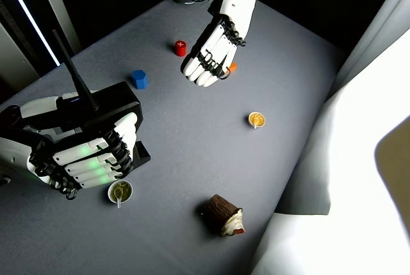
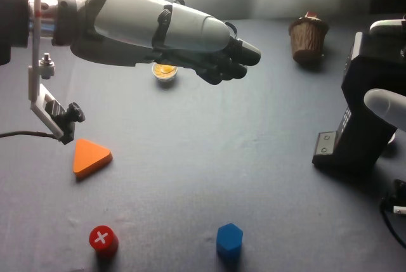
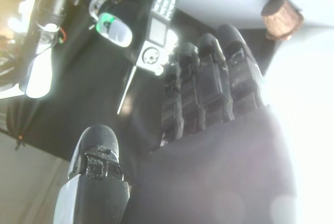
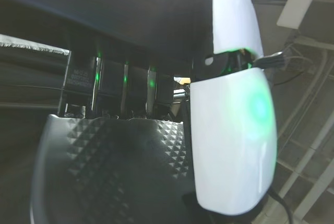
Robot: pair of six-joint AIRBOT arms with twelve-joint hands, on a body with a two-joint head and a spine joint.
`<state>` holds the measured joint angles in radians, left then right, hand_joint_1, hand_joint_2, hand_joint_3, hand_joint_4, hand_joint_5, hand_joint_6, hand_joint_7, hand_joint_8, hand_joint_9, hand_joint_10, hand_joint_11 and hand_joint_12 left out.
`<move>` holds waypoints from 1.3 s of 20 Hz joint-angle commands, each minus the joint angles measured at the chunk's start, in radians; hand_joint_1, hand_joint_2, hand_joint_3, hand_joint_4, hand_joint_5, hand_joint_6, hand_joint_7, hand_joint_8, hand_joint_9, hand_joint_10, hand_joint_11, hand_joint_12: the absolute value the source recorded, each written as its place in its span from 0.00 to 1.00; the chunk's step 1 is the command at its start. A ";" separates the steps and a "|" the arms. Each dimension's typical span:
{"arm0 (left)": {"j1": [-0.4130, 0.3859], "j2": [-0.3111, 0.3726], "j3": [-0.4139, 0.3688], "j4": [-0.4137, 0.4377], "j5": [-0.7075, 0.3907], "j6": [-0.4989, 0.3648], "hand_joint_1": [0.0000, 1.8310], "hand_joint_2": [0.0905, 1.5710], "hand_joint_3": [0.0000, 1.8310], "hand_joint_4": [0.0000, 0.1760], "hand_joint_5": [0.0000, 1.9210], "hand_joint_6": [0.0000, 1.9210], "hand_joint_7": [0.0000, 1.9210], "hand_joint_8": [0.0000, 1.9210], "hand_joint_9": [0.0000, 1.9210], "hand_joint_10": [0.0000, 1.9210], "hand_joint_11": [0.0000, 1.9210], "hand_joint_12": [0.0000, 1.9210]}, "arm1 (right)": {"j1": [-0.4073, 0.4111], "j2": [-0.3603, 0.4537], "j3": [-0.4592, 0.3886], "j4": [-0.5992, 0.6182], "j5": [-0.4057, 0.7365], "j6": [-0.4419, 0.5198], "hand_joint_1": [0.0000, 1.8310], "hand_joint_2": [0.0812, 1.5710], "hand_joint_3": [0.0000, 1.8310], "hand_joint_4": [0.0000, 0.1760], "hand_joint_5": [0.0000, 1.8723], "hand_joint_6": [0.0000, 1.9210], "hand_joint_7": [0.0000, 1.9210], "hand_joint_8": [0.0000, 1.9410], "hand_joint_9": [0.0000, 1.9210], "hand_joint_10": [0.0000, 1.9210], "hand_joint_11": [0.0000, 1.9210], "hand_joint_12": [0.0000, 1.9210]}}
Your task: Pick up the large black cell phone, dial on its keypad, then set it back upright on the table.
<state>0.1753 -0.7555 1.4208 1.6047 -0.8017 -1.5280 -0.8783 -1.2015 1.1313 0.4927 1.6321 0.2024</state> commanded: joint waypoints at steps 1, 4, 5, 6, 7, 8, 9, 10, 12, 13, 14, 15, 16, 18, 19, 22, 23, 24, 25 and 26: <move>-0.029 0.009 -0.004 -0.081 -0.026 -0.013 0.01 0.76 0.00 0.26 0.13 0.00 0.15 0.00 0.11 0.00 0.00 0.30 | -0.002 0.007 0.006 -0.026 0.131 0.017 0.81 0.69 0.00 0.00 0.50 0.46 0.49 0.47 0.46 0.61 0.45 0.81; -0.030 0.010 -0.003 -0.081 -0.026 -0.015 0.00 0.76 0.00 0.29 0.13 0.00 0.16 0.00 0.12 0.00 0.00 0.32 | -0.003 0.007 0.006 -0.026 0.131 0.017 0.81 0.70 0.00 0.00 0.46 0.50 0.47 0.50 0.46 0.61 0.45 0.82; -0.030 0.010 -0.003 -0.081 -0.026 -0.015 0.00 0.76 0.00 0.28 0.13 0.00 0.16 0.00 0.12 0.00 0.00 0.32 | -0.003 0.007 0.006 -0.026 0.131 0.017 0.81 0.71 0.00 0.00 0.43 0.55 0.44 0.53 0.45 0.62 0.44 0.83; -0.030 0.010 -0.003 -0.081 -0.026 -0.015 0.00 0.76 0.00 0.27 0.13 0.00 0.15 0.00 0.11 0.00 0.00 0.30 | -0.003 0.007 0.006 -0.026 0.131 0.017 0.81 0.72 0.00 0.00 0.40 0.59 0.42 0.56 0.45 0.63 0.43 0.85; -0.030 0.010 -0.003 -0.081 -0.026 -0.015 0.00 0.76 0.00 0.26 0.13 0.00 0.15 0.00 0.11 0.00 0.00 0.30 | -0.003 0.007 0.006 -0.026 0.131 0.017 0.81 0.73 0.00 0.00 0.39 0.61 0.41 0.58 0.44 0.64 0.43 0.85; -0.030 0.010 -0.003 -0.081 -0.026 -0.015 0.01 0.76 0.00 0.29 0.13 0.00 0.16 0.00 0.11 0.00 0.00 0.30 | -0.003 0.007 0.006 -0.026 0.131 0.017 0.81 0.73 0.00 0.00 0.37 0.64 0.39 0.59 0.44 0.65 0.42 0.85; -0.031 0.010 -0.003 -0.081 -0.026 -0.015 0.00 0.76 0.00 0.26 0.13 0.00 0.15 0.00 0.11 0.00 0.00 0.28 | -0.003 0.007 0.007 -0.026 0.131 0.017 0.75 0.75 0.00 0.00 0.37 0.68 0.40 0.61 0.44 0.71 0.37 0.69; -0.032 0.010 -0.003 -0.081 -0.026 -0.015 0.00 0.76 0.00 0.25 0.12 0.00 0.14 0.00 0.11 0.00 0.00 0.28 | -0.003 0.007 0.007 -0.026 0.131 0.017 0.74 0.75 0.00 0.00 0.37 0.70 0.40 0.62 0.44 0.72 0.37 0.63; -0.032 0.011 -0.003 -0.081 -0.026 -0.015 0.00 0.76 0.00 0.26 0.13 0.00 0.15 0.00 0.12 0.00 0.00 0.31 | -0.003 0.007 0.007 -0.026 0.131 0.017 0.65 0.78 0.00 0.00 0.36 0.73 0.42 0.65 0.40 0.45 0.34 0.59; -0.033 0.012 -0.003 -0.081 -0.026 -0.015 0.00 0.76 0.00 0.28 0.13 0.00 0.16 0.00 0.12 0.00 0.00 0.33 | -0.003 0.007 0.007 -0.026 0.131 0.017 0.68 0.75 0.00 0.00 0.34 0.33 0.36 0.33 0.39 0.32 0.31 0.59; -0.033 0.012 -0.003 -0.081 -0.026 -0.015 0.00 0.76 0.00 0.29 0.13 0.00 0.15 0.00 0.12 0.00 0.00 0.33 | -0.003 0.007 0.007 -0.026 0.131 0.017 0.67 0.73 0.00 0.00 0.37 0.14 0.38 0.14 0.40 0.21 0.29 0.57; -0.033 0.013 -0.003 -0.081 -0.026 -0.015 0.00 0.76 0.00 0.27 0.13 0.00 0.15 0.00 0.12 0.00 0.00 0.31 | -0.003 0.007 0.008 -0.026 0.131 0.017 0.64 0.74 0.00 0.00 0.36 0.05 0.37 0.05 0.38 0.13 0.24 0.57; -0.033 0.013 -0.003 -0.081 -0.026 -0.015 0.00 0.76 0.00 0.28 0.13 0.00 0.14 0.00 0.12 0.00 0.00 0.30 | -0.003 0.007 0.008 -0.026 0.131 0.017 0.63 0.74 0.00 0.00 0.36 0.02 0.37 0.01 0.38 0.08 0.22 0.56; -0.033 0.013 -0.003 -0.081 -0.026 -0.015 0.00 0.75 0.00 0.30 0.13 0.00 0.16 0.00 0.13 0.00 0.00 0.33 | -0.003 0.007 0.008 -0.026 0.131 0.017 0.61 0.74 0.00 0.00 0.33 0.00 0.33 0.00 0.34 0.02 0.17 0.55; -0.033 0.013 -0.003 -0.081 -0.026 -0.015 0.00 0.75 0.00 0.30 0.13 0.00 0.16 0.00 0.13 0.00 0.00 0.33 | -0.003 0.007 0.009 -0.026 0.131 0.017 0.61 0.73 0.00 0.00 0.32 0.00 0.31 0.00 0.32 0.01 0.16 0.55; -0.033 0.014 -0.003 -0.081 -0.026 -0.018 0.00 0.75 0.00 0.29 0.14 0.00 0.16 0.00 0.13 0.00 0.00 0.32 | -0.003 0.007 0.010 -0.026 0.131 0.017 0.57 0.69 0.00 0.00 0.27 0.00 0.25 0.00 0.26 0.00 0.08 0.56; -0.033 0.014 -0.002 -0.081 -0.026 -0.022 0.00 0.75 0.00 0.30 0.13 0.00 0.15 0.00 0.12 0.00 0.00 0.30 | -0.003 0.007 0.010 -0.026 0.131 0.017 0.53 0.69 0.00 0.00 0.25 0.00 0.23 0.00 0.23 0.00 0.04 0.56; -0.033 0.014 -0.002 -0.081 -0.026 -0.023 0.00 0.75 0.00 0.29 0.13 0.00 0.14 0.00 0.12 0.00 0.00 0.29 | -0.003 0.007 0.010 -0.026 0.131 0.017 0.52 0.68 0.00 0.00 0.24 0.00 0.21 0.00 0.21 0.00 0.02 0.56; -0.033 0.014 -0.002 -0.081 -0.026 -0.023 0.00 0.75 0.00 0.29 0.13 0.00 0.14 0.00 0.12 0.00 0.00 0.28 | -0.003 0.007 0.010 -0.026 0.131 0.017 0.50 0.66 0.00 0.00 0.20 0.00 0.19 0.00 0.20 0.00 0.01 0.56; -0.033 0.014 0.000 -0.081 -0.026 -0.023 0.00 0.75 0.00 0.29 0.13 0.00 0.14 0.00 0.12 0.00 0.00 0.28 | -0.003 0.007 0.010 -0.026 0.131 0.017 0.50 0.66 0.00 0.00 0.20 0.00 0.19 0.00 0.20 0.00 0.01 0.56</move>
<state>0.1684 -0.7513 1.4208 1.6054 -0.8021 -1.5421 -0.8806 -1.2037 1.1362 0.4877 1.6337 0.2050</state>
